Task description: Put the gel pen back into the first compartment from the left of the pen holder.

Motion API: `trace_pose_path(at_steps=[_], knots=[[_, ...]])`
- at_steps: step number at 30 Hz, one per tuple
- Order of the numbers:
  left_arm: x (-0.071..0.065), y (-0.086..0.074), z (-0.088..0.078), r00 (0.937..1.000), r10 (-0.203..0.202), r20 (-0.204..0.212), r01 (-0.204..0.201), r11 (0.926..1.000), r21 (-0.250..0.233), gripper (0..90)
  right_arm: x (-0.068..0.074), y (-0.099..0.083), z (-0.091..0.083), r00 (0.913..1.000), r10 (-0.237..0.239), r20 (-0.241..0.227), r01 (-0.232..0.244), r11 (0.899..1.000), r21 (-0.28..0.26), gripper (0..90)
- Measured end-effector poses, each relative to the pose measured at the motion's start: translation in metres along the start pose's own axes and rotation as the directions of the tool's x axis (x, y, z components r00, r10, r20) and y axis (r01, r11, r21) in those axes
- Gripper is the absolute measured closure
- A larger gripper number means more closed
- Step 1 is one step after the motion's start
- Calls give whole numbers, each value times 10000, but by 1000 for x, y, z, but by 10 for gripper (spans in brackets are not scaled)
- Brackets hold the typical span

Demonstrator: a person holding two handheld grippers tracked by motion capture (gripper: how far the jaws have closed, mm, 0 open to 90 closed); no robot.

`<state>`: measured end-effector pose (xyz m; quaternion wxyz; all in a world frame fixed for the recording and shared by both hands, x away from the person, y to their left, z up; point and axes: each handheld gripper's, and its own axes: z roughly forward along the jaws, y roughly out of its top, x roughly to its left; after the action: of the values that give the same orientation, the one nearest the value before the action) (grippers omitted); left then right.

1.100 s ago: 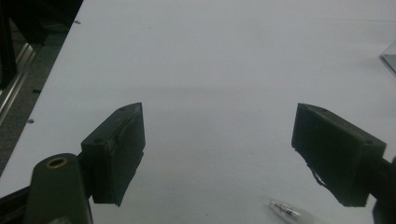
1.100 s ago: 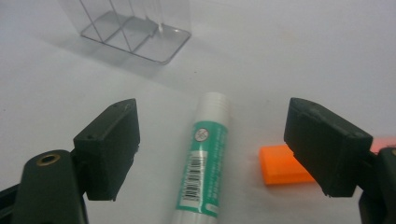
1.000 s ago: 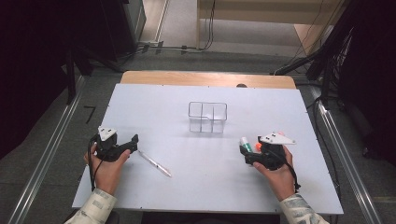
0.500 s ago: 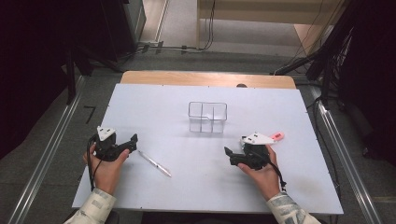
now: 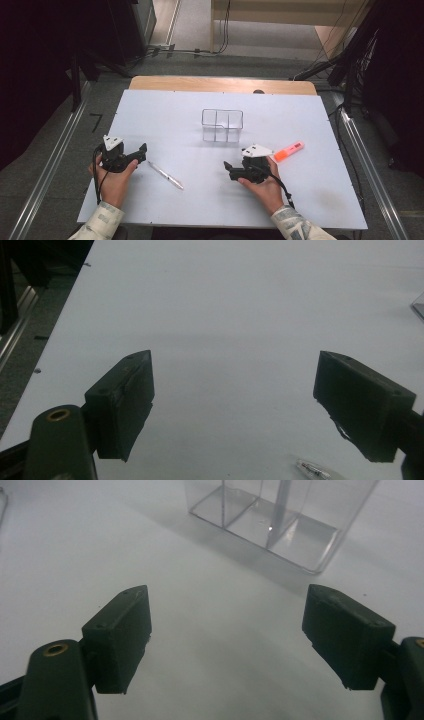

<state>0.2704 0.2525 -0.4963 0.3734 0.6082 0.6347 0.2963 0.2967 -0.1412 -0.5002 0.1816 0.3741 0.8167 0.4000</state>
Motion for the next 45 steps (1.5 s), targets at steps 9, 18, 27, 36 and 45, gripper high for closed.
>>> trace_pose_path(at_steps=[9,18,27,36,45], knots=[[0,0,1,10000,-36,19,36,10000,-9,170,15,9,11,9994,-192,-283,192,9998,-14,194],[1,0,1,9999,-157,58,157,9999,-5,171,32,15,24,9978,-389,-536,389,9992,-3,197],[2,0,2,9998,-184,90,184,9998,2,171,46,22,38,9959,-524,-742,529,9986,51,199],[2,0,2,9998,-174,109,174,9998,2,170,60,29,52,9927,-659,-1006,673,9977,107,205],[3,0,2,9997,-177,156,177,9998,9,171,75,37,62,9887,-761,-1294,781,9969,102,212]])
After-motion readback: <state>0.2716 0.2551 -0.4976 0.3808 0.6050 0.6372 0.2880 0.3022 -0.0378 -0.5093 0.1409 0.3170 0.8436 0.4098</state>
